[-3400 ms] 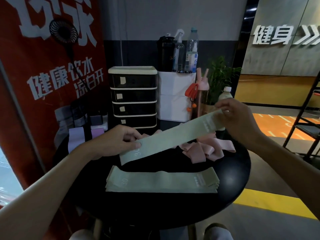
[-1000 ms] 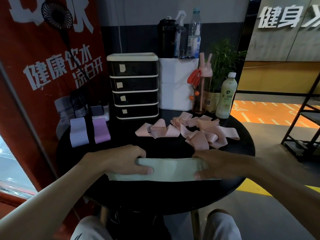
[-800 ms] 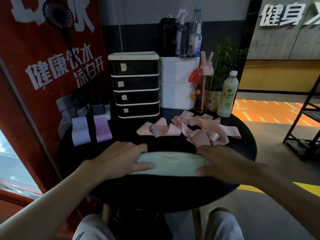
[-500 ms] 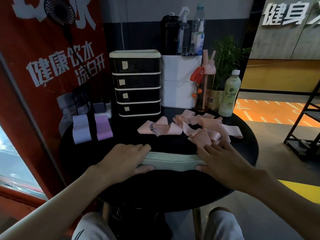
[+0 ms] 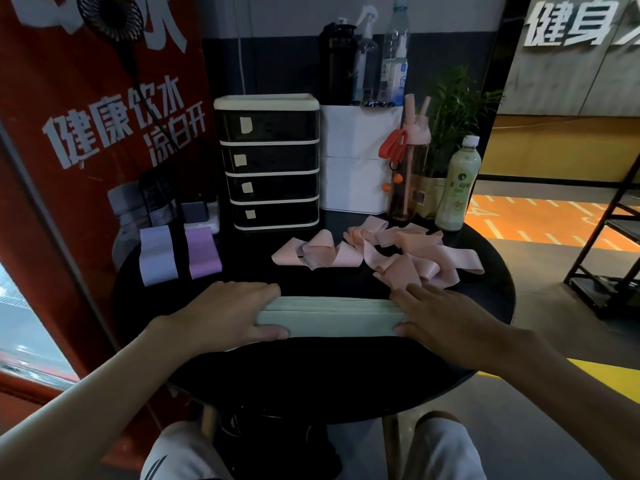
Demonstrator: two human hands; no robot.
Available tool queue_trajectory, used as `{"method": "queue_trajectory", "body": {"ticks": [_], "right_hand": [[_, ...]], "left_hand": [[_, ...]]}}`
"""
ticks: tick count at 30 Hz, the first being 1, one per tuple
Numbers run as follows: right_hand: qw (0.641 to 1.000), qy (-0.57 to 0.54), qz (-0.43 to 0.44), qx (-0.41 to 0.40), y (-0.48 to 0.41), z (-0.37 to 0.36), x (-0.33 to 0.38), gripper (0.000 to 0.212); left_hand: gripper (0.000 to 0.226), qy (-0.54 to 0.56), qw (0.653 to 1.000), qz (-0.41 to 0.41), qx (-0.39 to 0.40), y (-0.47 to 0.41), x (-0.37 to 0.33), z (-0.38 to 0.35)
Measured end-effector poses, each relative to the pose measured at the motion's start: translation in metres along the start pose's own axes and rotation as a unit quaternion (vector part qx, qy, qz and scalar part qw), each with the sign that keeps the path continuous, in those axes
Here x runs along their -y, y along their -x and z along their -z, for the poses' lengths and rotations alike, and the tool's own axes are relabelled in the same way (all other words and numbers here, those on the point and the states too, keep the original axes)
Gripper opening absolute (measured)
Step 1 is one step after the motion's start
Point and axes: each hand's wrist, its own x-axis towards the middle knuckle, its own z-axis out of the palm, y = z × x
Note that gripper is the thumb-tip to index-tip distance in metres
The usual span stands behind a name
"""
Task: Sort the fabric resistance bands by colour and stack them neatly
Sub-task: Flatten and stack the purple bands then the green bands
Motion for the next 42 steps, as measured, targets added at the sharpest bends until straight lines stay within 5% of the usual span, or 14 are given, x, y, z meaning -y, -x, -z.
{"method": "queue_trajectory", "body": {"ticks": [7, 11, 14, 17, 25, 31, 37, 40, 42], "right_hand": [[1.0, -0.021, 0.014, -0.016, 0.001, 0.0, -0.002, 0.039], [0.987, -0.154, -0.03, -0.031, 0.006, -0.004, -0.01, 0.036], [0.937, -0.316, -0.092, -0.118, 0.016, -0.015, -0.008, 0.04], [0.91, -0.361, -0.116, -0.166, 0.02, -0.023, 0.001, 0.03], [0.87, -0.44, -0.189, -0.116, 0.016, -0.007, -0.003, 0.017], [0.881, -0.389, -0.269, 0.032, 0.006, -0.001, -0.005, 0.027], [0.921, -0.274, -0.254, 0.108, -0.001, 0.0, -0.01, 0.03], [0.946, -0.171, -0.22, 0.168, -0.006, 0.012, -0.012, 0.032], [0.969, -0.126, -0.174, 0.119, -0.015, 0.03, -0.012, 0.044]], "left_hand": [[0.028, 0.312, 0.946, 0.07, -0.041, 0.022, 0.019, -0.001], [0.028, 0.408, 0.9, 0.105, -0.108, 0.032, 0.014, -0.018], [0.026, 0.439, 0.879, 0.097, -0.155, 0.035, 0.008, -0.028], [0.026, 0.455, 0.873, 0.111, -0.138, 0.036, 0.003, -0.027], [0.057, 0.507, 0.813, 0.264, -0.109, 0.029, 0.002, -0.001], [0.067, 0.475, 0.814, 0.332, -0.046, 0.012, 0.0, 0.007], [0.067, 0.616, 0.694, 0.332, -0.168, -0.002, -0.013, 0.025], [0.073, 0.599, 0.731, 0.26, -0.196, -0.01, -0.028, 0.06], [0.078, 0.564, 0.778, 0.201, -0.189, -0.015, -0.038, 0.088]]}}
